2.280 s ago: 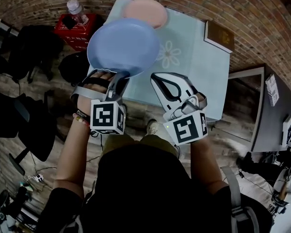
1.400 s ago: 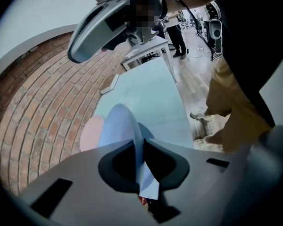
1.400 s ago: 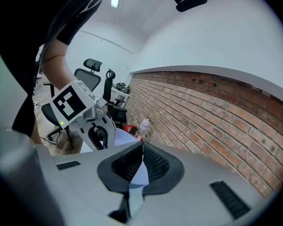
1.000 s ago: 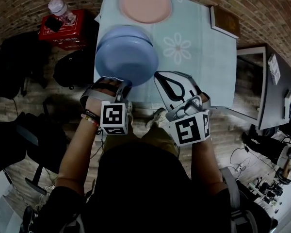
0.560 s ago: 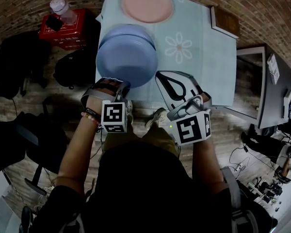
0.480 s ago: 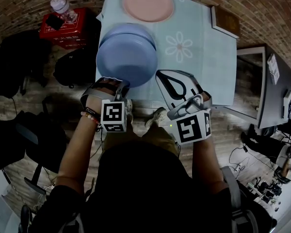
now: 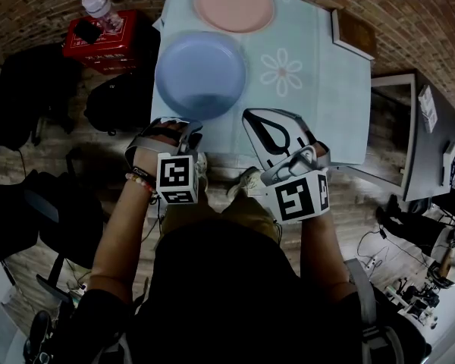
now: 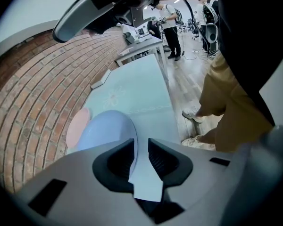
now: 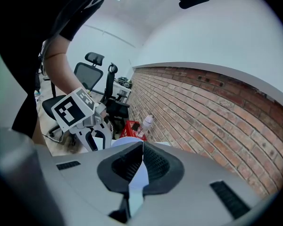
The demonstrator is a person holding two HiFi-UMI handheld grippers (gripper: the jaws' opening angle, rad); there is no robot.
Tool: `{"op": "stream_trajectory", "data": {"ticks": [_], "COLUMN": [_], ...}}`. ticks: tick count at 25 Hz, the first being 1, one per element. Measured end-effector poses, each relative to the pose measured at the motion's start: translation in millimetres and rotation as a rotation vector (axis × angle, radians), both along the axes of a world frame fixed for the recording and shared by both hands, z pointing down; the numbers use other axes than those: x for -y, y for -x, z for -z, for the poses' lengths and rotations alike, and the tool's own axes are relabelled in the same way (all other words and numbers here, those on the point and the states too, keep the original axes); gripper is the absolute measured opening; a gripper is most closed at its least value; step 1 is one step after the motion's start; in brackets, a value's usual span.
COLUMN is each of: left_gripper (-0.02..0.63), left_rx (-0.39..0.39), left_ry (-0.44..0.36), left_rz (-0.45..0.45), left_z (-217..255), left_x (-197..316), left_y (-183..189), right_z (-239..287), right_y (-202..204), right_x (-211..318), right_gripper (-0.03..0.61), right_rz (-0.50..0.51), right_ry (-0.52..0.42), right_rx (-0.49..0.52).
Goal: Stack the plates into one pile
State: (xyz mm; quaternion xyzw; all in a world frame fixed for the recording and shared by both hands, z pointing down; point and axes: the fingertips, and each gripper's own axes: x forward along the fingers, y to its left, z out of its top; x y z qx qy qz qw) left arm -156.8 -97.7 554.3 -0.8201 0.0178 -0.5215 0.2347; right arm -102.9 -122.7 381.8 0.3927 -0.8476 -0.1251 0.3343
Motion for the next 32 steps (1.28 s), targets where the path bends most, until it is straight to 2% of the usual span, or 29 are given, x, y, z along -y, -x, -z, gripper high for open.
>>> {"op": "stream_trajectory", "data": {"ticks": [18,27,32], "left_gripper": [0.103,0.103,0.103], "left_rx": [-0.029,-0.105,-0.208], "left_ry": [-0.017,-0.036,-0.04], "left_rz": [0.016,0.135,0.199], "left_z": [16.1,60.0,103.9], "left_x": [-5.7,-4.5,-3.9], "left_y": [0.4,-13.6,-27.6], "right_z": [15.6,33.1,52.1], "right_y": [6.0,-8.3,-18.4], "right_x": [-12.6,-18.8,-18.9], "right_gripper": [0.035,0.035,0.035], "right_rz": [-0.004,0.034,0.033], "right_ry": [-0.034,-0.075,-0.113], "right_rx": [0.003,0.029,0.084]}}
